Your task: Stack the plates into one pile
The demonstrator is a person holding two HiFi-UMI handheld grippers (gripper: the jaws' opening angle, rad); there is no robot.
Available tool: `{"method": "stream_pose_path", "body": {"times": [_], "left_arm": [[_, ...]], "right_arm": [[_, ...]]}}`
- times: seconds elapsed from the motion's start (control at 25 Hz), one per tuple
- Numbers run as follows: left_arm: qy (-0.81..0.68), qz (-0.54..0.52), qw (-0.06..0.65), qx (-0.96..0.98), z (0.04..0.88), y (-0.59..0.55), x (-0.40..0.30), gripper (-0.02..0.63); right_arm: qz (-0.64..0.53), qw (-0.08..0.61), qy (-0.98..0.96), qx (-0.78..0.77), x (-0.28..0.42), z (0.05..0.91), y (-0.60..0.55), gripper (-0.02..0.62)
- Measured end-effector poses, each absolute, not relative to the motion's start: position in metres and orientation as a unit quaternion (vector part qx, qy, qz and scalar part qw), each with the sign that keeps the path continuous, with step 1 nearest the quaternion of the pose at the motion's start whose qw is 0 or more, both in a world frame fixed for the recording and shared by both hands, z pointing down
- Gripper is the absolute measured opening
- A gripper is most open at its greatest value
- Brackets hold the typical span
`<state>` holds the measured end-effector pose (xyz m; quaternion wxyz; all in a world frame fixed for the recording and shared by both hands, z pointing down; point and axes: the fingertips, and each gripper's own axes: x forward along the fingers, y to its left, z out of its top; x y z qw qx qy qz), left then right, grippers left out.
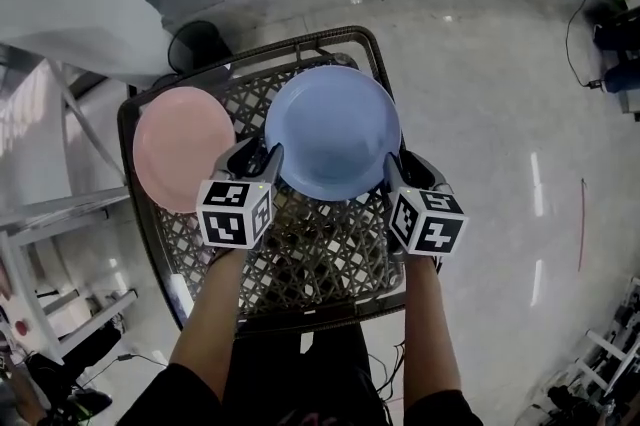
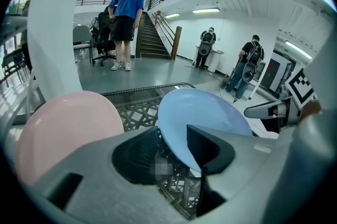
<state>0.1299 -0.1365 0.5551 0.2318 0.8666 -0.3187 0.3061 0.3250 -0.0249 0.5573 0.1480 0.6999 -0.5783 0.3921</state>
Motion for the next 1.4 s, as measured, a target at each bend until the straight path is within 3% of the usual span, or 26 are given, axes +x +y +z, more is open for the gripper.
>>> {"method": "stream_pose_path", "body": {"times": [0.36, 0.68, 1.0, 1.12, 1.4], "left_arm": [[-0.335, 0.352, 0.252, 0.837, 0.573, -0.140, 0.132, 0.169], [-0.337, 0.362, 0.267, 0.827, 0.582, -0.139, 0.133, 0.132], [-0.346, 0.362, 0.277, 0.820, 0.590, -0.141, 0.131, 0.071], [-0.348, 0.361, 0.276, 0.820, 0.591, -0.142, 0.131, 0.069], [-0.351, 0.358, 0.272, 0.821, 0.588, -0.142, 0.131, 0.066]], "right_arm": [[0.408, 0.165, -0.575, 0.689, 0.332, 0.571, -0.041, 0.140], [0.409, 0.184, -0.575, 0.684, 0.337, 0.582, -0.048, 0.138], [0.402, 0.201, -0.582, 0.678, 0.338, 0.589, -0.054, 0.104], [0.399, 0.205, -0.580, 0.680, 0.339, 0.591, -0.054, 0.067], [0.398, 0.205, -0.579, 0.681, 0.339, 0.590, -0.051, 0.067]]}}
